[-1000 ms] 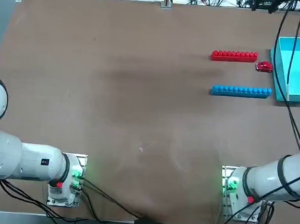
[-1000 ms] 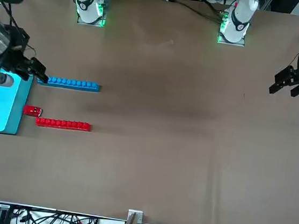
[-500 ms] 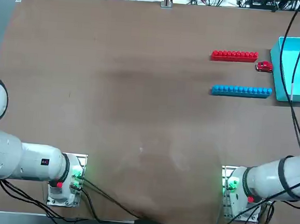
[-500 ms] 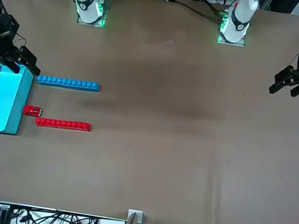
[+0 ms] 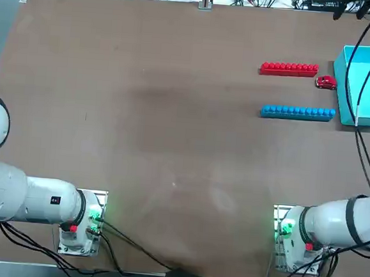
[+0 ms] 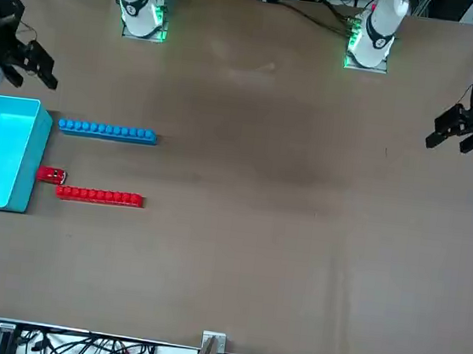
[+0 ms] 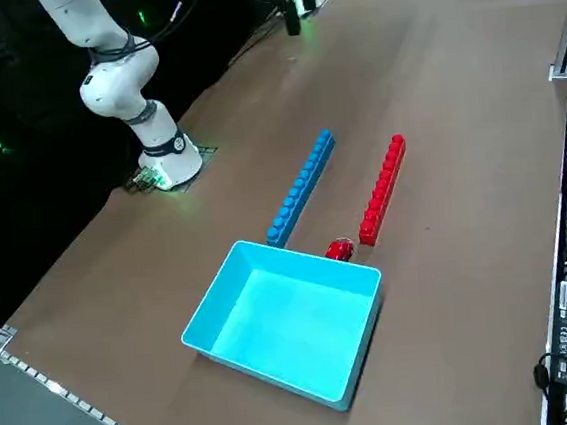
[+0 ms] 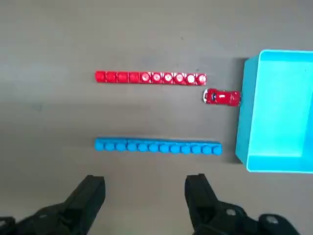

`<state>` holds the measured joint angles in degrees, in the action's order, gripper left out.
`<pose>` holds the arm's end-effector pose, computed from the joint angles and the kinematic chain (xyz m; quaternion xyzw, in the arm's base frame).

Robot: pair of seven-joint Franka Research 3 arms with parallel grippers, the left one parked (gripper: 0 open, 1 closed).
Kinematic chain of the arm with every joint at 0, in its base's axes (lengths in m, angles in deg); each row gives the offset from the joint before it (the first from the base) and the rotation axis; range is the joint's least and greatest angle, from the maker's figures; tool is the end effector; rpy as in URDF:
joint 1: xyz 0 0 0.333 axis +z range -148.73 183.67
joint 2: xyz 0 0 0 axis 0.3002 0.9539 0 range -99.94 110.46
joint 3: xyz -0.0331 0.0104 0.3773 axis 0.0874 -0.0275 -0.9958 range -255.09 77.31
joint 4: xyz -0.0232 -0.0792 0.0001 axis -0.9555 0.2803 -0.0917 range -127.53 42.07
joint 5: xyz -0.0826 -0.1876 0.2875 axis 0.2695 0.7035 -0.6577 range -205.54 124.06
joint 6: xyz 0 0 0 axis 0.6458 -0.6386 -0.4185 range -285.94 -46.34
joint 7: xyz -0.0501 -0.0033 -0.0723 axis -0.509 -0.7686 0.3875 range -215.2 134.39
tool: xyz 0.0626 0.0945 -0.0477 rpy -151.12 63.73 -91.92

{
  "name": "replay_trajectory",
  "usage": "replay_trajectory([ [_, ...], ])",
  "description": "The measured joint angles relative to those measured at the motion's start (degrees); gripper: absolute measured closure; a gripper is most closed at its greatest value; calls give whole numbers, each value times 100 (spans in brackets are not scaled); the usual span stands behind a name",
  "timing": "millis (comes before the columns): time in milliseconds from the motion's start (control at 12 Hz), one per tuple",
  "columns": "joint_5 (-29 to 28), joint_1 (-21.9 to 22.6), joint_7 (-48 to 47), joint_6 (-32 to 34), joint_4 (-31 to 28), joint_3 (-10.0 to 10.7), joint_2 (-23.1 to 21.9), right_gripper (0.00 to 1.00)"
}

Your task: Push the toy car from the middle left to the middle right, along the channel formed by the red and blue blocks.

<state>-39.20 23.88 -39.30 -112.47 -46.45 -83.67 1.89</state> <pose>0.4930 0.0054 0.6636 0.9997 0.0206 -0.0046 0.0107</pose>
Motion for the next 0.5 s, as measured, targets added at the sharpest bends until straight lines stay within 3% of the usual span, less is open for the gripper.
replay_trajectory([
  [500,33,-36,91,199,0,-46,-87,0],
])
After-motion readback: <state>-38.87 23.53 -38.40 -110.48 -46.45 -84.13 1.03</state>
